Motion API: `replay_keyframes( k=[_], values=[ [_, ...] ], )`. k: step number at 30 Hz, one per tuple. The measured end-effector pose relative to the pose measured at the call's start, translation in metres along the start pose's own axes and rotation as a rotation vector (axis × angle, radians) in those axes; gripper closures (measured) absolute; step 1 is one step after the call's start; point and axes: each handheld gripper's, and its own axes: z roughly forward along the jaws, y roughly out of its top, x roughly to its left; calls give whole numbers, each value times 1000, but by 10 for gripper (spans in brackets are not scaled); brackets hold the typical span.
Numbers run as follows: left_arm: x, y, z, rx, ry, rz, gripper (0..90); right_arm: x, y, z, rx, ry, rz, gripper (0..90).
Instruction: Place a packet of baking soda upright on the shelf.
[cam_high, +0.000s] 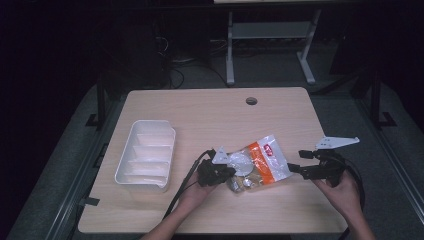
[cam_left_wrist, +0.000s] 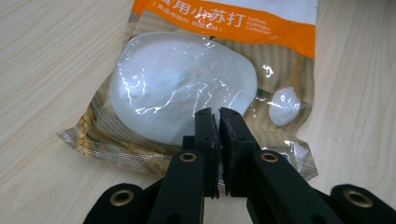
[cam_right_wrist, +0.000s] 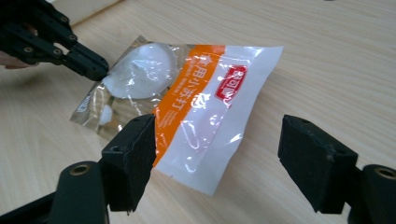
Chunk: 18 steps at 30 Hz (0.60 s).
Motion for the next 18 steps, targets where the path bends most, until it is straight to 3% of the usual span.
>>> replay_keyframes(
  k=[8, 11, 18],
  values=[
    [3, -1, 2, 19, 2, -6, 863, -14, 3, 10, 27, -24, 49, 257],
    [3, -1, 3, 21, 1, -1, 862, -22, 0, 17, 48, -33, 97, 254],
    [4, -1, 4, 25, -7, -13, 857, -29, -6, 27, 73, 16, 165, 257]
  ],
)
